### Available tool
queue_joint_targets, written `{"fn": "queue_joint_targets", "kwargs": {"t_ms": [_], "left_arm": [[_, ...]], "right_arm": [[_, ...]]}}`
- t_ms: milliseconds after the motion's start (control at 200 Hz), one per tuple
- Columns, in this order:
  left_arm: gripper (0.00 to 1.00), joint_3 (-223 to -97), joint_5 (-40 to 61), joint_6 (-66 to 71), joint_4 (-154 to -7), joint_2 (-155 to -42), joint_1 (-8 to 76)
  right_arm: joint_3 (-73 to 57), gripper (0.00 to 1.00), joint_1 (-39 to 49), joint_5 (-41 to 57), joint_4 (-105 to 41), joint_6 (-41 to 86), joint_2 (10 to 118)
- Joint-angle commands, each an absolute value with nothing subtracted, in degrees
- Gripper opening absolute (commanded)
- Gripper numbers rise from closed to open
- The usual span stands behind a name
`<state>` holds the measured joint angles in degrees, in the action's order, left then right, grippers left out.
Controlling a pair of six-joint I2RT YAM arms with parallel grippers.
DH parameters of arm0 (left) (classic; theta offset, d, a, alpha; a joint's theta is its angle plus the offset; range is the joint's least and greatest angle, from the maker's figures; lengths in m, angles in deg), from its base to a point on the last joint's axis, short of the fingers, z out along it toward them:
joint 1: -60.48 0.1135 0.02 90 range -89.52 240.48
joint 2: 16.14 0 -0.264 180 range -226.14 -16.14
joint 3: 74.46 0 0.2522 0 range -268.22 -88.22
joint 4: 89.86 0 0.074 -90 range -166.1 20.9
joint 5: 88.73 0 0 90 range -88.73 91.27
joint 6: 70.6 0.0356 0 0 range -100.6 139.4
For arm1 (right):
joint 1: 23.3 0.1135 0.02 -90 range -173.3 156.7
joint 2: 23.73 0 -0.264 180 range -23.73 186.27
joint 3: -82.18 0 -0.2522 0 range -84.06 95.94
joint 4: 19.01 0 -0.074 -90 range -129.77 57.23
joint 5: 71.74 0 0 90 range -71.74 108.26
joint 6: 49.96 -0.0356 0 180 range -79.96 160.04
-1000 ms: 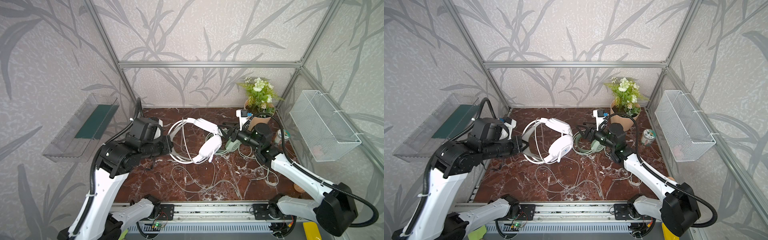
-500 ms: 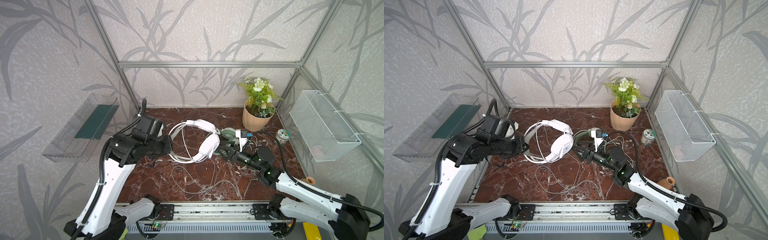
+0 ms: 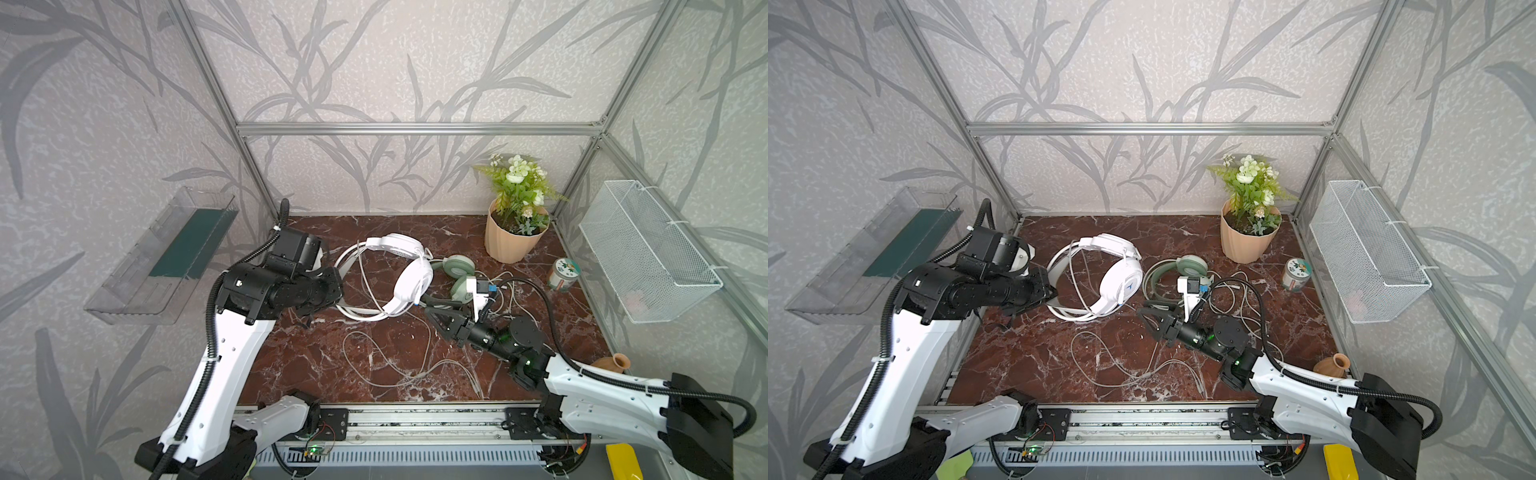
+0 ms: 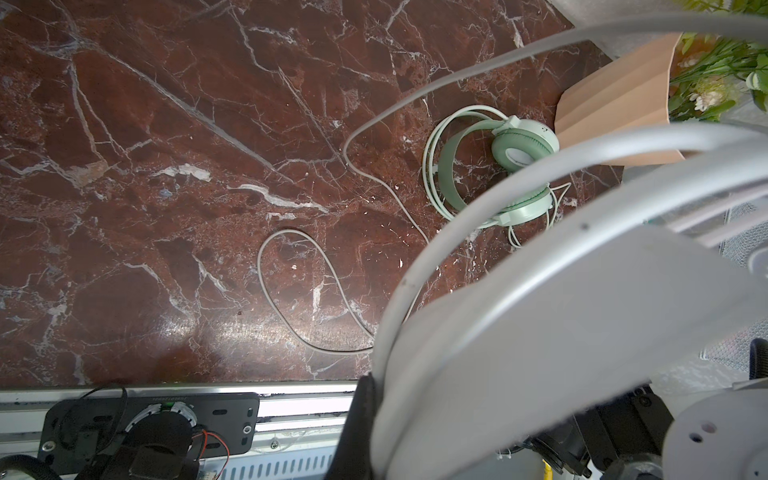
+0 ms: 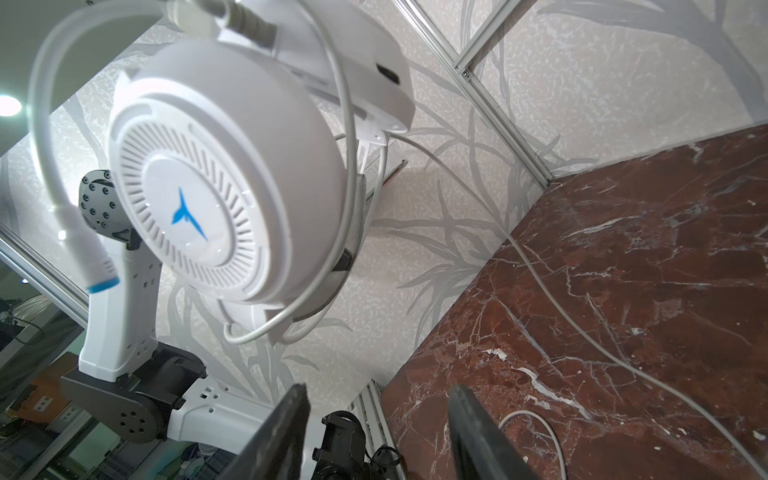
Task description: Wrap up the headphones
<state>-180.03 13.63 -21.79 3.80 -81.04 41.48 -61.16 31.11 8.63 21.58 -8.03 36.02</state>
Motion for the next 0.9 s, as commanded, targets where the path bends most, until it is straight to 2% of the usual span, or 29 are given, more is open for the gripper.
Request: {"fn": "queue_joint_targets", "kwargs": {"t_ms": [0, 275, 585, 895], "left_arm": [[0.0, -179.04, 15.85, -22.7, 1.2, -80.48, 42.11], [0.0, -177.77, 14.96, -21.33, 1.86, -80.3, 43.49], [0.0, -176.84, 16.9, -21.03, 1.11, -80.66, 45.19], [0.0, -176.4, 17.88, -21.56, 0.85, -79.6, 45.27]], "right_arm": [[-58.37, 0.54, 31.45, 10.03, 30.15, -9.91, 39.26], [-59.01, 0.49, 31.49, 8.36, 46.47, -11.26, 47.22], [-58.53, 0.47, 33.26, 9.34, 46.59, -10.26, 48.29], [-56.81, 0.39, 33.22, 12.06, 47.59, -10.9, 53.43]]}}
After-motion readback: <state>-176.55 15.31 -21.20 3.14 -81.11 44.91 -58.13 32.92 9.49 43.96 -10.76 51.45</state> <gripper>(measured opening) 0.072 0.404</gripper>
